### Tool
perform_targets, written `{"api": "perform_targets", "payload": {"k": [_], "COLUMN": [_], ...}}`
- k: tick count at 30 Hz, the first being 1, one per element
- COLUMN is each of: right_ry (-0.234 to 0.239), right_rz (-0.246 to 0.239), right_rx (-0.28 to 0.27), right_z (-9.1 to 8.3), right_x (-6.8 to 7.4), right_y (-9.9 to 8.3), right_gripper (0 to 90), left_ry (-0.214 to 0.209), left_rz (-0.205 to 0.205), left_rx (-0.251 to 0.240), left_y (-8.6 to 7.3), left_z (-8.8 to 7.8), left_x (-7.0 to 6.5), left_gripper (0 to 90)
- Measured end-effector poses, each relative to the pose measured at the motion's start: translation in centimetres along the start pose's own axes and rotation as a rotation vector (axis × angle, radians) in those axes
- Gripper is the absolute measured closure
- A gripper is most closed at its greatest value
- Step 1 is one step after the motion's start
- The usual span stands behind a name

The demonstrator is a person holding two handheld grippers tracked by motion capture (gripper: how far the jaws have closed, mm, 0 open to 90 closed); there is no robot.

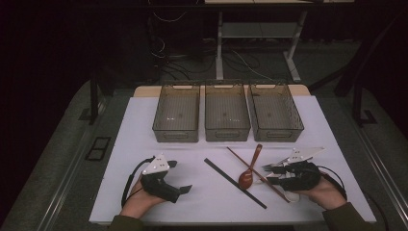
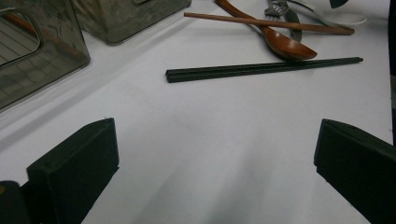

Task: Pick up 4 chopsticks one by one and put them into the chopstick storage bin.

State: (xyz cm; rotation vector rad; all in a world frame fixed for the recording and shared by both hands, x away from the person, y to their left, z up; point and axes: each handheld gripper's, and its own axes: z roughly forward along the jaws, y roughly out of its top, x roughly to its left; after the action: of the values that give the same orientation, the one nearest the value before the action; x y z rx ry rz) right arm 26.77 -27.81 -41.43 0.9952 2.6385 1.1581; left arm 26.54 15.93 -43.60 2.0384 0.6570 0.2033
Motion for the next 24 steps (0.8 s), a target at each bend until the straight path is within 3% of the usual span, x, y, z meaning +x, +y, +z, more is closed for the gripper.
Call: {"api": "perform_targets", "payload": {"k": [4, 12, 24], "right_ry": [-0.004, -0.008, -0.020], "right_rz": [0.004, -0.014, -0.038], "right_rx": [0.045, 0.107, 0.124], "right_z": [0.3, 1.4, 2.4], "right_x": [0.1, 0.2, 0.4], "right_y": [-0.4, -0.7, -0.7], "right_gripper": [62.9, 69.8, 75.1], "left_ry": [0.000, -0.001, -0.005], "left_rz": [0.000, 0.000, 0.002], "left_rx": [0.001, 0.004, 0.007], "left_y": [0.0, 0.0, 0.0], "left_z": [0.0, 0.1, 0.2], "left_x": [0.0, -0.1, -0.1], "left_gripper": [0.0, 0.0, 0.0]}}
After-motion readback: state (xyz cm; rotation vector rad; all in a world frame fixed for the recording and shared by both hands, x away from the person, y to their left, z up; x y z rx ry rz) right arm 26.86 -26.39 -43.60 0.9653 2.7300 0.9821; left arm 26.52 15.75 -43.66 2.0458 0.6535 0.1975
